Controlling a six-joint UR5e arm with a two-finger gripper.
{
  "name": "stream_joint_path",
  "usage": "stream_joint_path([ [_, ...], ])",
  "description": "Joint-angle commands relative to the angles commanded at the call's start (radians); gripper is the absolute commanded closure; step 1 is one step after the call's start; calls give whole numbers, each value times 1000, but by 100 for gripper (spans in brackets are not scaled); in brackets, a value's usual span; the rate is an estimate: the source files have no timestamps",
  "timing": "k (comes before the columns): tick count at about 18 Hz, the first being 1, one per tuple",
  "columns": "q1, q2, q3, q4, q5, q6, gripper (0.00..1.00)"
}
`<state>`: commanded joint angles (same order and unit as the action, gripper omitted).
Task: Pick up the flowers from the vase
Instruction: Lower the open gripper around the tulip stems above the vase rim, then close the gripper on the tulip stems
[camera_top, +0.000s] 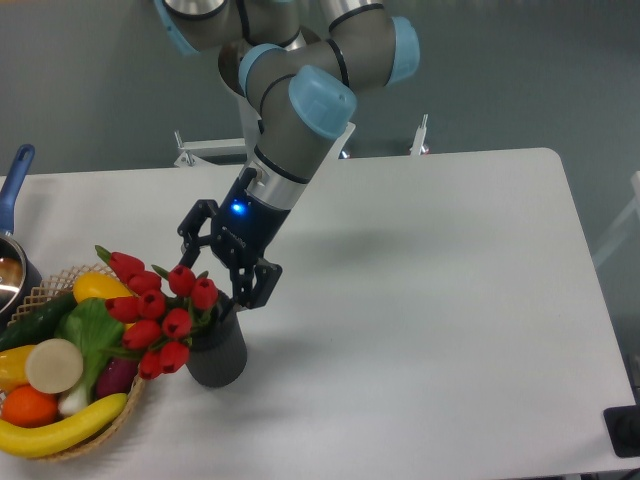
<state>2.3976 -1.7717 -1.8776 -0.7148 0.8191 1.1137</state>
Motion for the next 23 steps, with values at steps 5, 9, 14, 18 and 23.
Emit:
stream_joint_path([
  [5, -18, -32, 20, 0, -2, -2, 0],
  [9, -21, -40, 20, 2, -6, -5, 0],
  [14, -37, -52, 23, 21, -44, -12, 0],
  [18, -37, -51, 23, 23, -46, -12, 7],
  [23, -35, -46, 18, 21, -46, -12, 38],
])
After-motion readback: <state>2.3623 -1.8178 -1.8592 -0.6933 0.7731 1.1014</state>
